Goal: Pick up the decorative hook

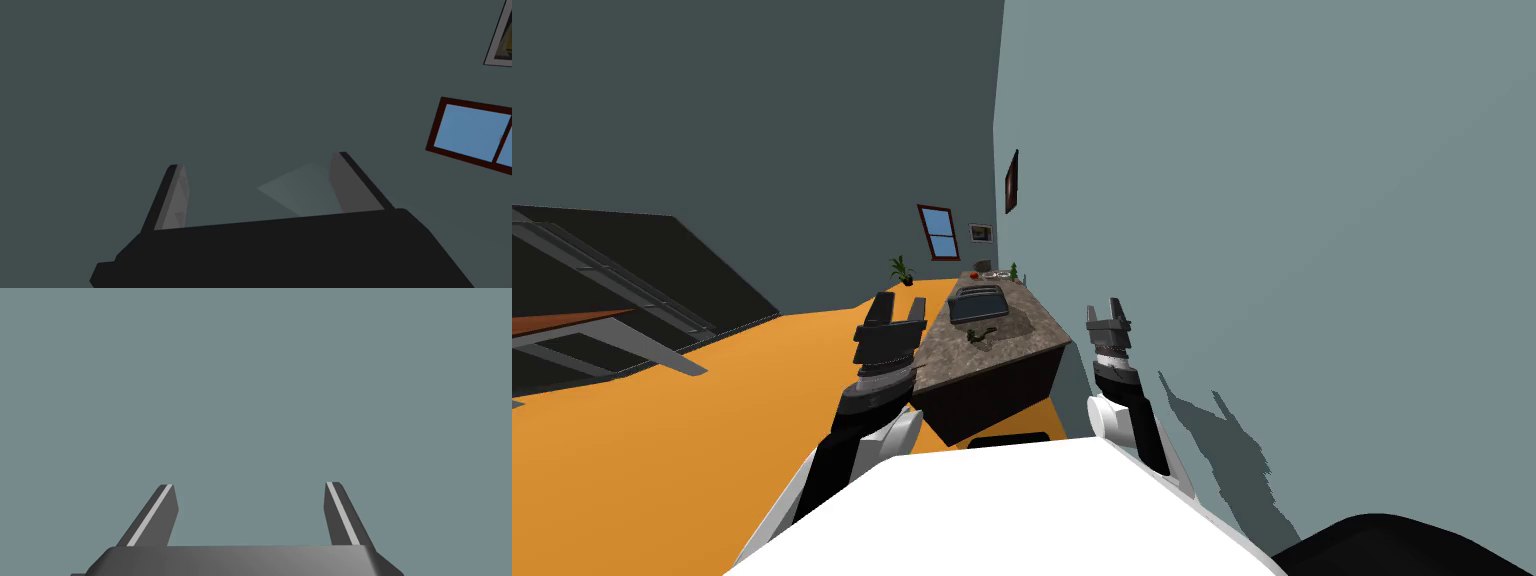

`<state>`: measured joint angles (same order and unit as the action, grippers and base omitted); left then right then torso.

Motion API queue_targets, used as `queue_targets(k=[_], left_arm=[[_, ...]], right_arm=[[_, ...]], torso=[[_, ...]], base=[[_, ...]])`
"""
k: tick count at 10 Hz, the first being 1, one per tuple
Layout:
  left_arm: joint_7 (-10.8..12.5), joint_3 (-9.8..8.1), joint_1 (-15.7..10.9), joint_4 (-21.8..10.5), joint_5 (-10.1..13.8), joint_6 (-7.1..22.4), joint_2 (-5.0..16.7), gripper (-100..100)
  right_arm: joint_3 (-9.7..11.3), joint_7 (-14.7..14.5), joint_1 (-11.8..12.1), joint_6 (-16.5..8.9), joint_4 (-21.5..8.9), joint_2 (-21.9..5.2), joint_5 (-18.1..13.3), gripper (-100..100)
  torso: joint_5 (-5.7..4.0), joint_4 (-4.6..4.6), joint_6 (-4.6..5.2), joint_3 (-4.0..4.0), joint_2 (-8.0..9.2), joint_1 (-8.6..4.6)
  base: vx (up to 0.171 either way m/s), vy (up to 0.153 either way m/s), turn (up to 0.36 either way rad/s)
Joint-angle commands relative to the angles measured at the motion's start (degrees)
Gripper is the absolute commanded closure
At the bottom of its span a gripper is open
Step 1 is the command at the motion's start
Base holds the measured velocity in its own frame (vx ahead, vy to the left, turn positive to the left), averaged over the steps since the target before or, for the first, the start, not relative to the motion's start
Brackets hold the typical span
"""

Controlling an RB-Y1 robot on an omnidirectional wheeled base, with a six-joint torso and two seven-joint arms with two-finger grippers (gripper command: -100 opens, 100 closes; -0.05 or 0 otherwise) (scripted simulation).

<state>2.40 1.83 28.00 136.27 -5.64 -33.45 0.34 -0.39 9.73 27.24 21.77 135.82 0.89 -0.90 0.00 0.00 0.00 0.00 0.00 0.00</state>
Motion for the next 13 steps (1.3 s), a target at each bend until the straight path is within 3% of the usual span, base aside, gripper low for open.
queue_targets(k=[1,6,7,9,12,13], left_arm=[[0.1,-0.11,-1.2,-1.1,-0.6,1.8,2.5,-100],[0.6,-0.81,-6.7,-5.9,-3.2,9.7,7.2,-100],[0.6,-0.81,-6.7,-5.9,-3.2,10.3,7.2,-100],[1.0,-1.32,-9.8,-8.7,-4.5,14.5,8.6,-100],[1.3,-1.62,-11.4,-10.2,-5.2,17.7,9.1,-100],[1.6,-1.96,-13.2,-11.9,-5.8,19.8,9.6,-100]], right_arm=[[0.0,0.0,0.0,0.0,0.0,0.0,0.0,0],[0.0,0.0,0.0,0.0,0.0,0.0,0.0,0],[0.0,0.0,0.0,0.0,0.0,0.0,0.0,0],[0.0,0.0,0.0,0.0,0.0,0.0,0.0,0],[0.0,0.0,0.0,0.0,0.0,0.0,0.0,0],[0.0,0.0,0.0,0.0,0.0,0.0,0.0,0]], torso=[[0.00,0.00,0.00,0.00,0.00,0.00],[0.02,0.04,0.00,0.11,0.20,0.07],[0.01,0.05,0.00,0.13,0.23,0.05],[0.00,0.03,0.00,0.07,0.13,0.00],[0.00,0.03,0.00,0.08,0.13,0.01],[0.00,0.03,0.00,0.07,0.12,0.01]], base=[[-0.020,0.003,0.034],[-0.053,0.005,0.031],[-0.043,0.000,0.007],[-0.040,0.000,0.022],[-0.037,0.002,0.011],[-0.041,0.001,0.011]])
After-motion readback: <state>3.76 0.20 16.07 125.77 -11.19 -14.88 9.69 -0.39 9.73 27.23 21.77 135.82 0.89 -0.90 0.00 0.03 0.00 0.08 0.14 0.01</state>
